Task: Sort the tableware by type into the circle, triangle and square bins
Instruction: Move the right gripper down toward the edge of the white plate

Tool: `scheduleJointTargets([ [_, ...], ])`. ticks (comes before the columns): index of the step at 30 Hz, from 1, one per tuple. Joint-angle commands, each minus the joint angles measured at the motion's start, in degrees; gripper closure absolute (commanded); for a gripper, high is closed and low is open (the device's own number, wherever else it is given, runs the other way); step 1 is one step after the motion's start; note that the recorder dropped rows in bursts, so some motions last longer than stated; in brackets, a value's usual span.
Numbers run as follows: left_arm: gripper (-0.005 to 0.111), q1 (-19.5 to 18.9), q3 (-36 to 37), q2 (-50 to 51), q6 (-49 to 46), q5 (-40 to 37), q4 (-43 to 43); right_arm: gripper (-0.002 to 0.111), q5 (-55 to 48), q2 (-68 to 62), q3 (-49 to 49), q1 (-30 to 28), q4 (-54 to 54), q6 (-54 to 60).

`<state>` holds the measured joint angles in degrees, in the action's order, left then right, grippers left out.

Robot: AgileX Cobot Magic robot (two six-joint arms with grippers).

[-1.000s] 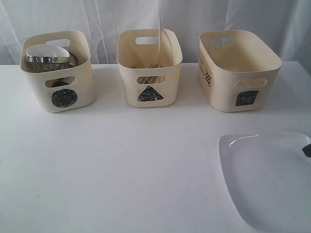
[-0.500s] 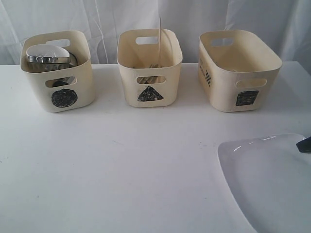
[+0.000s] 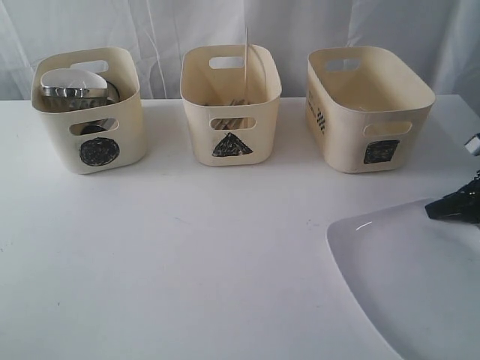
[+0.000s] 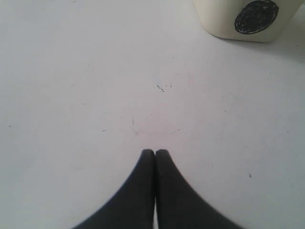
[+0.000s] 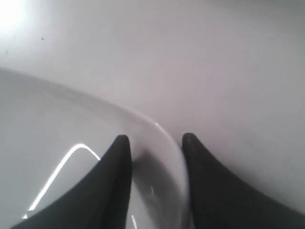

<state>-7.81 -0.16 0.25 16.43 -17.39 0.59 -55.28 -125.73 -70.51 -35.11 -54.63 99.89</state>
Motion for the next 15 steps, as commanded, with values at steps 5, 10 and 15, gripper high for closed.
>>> scheduleJointTargets([
  [5,0.107,0.0,0.2,-0.3,0.0,-0.6,0.6,0.108,5.7,3.1,2.0,4.5,15.6,-11.9],
  [10,0.107,0.0,0.2,-0.3,0.0,-0.6,0.6,0.108,-3.6,12.7,2.0,4.9,15.5,-13.0],
  [15,0.107,0.0,0.2,-0.3,0.0,-0.6,0.6,0.108,-6.9,15.7,2.0,5.1,12.1,-13.6],
])
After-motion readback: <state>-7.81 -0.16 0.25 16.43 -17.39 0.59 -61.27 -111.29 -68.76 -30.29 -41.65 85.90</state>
